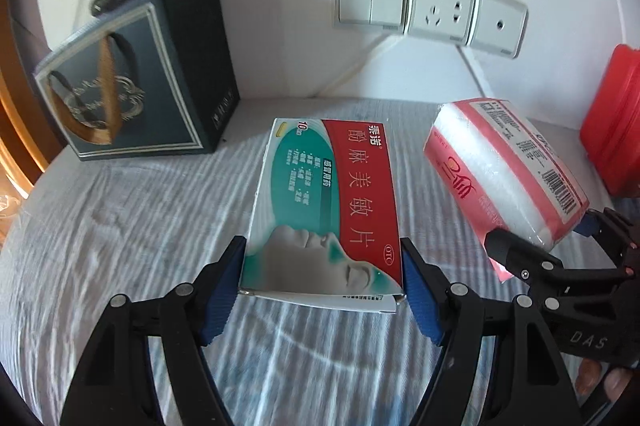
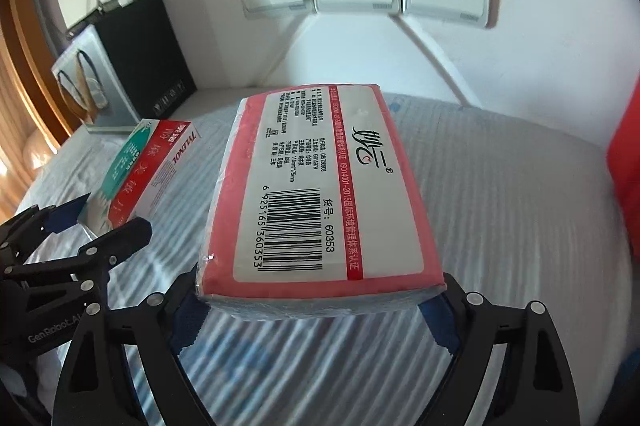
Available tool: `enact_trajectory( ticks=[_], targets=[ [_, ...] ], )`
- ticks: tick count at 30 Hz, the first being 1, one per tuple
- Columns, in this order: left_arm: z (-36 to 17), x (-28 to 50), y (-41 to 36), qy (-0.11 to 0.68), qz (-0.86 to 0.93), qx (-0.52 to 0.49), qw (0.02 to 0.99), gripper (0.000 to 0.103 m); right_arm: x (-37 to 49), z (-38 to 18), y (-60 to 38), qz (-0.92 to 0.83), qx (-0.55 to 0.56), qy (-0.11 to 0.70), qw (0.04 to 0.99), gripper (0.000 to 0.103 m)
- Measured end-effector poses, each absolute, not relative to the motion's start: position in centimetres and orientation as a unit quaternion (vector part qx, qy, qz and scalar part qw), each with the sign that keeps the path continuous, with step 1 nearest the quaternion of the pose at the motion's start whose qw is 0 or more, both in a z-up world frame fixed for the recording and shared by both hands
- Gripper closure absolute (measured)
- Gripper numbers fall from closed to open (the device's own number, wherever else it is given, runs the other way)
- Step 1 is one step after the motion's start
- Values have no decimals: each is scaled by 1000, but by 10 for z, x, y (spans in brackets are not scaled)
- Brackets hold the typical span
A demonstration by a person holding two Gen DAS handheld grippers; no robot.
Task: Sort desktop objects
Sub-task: 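Carry the medicine box and tissue pack over the blue bin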
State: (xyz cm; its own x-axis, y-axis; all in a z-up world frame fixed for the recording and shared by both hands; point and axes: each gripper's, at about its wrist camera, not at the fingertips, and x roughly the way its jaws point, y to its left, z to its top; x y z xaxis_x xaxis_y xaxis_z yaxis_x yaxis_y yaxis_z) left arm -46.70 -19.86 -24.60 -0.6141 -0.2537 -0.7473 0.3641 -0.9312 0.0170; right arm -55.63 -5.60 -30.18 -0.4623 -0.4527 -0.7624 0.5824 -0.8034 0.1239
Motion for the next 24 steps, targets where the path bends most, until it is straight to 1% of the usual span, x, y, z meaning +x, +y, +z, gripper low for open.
enact_trajectory(
  ticks=[7,12,15,20,24],
  targets=[
    [-168,-405,-189,65,-915,352,186,30,-483,-214,-44,-892,337,62,295,13],
    [-102,-342,-174,65,-932,303,186,30,-413,-143,-30,-916,280,62,280,13],
    [-68,-298,-159,62,-942,278,179,30,-372,-104,-16,-924,262,41,276,13],
    [-26,-237,-125,53,-957,241,152,30,-299,-48,23,-943,229,21,242,13],
    [-8,-202,-91,54,-967,222,111,30,-244,-15,65,-957,206,8,203,13]
  ],
)
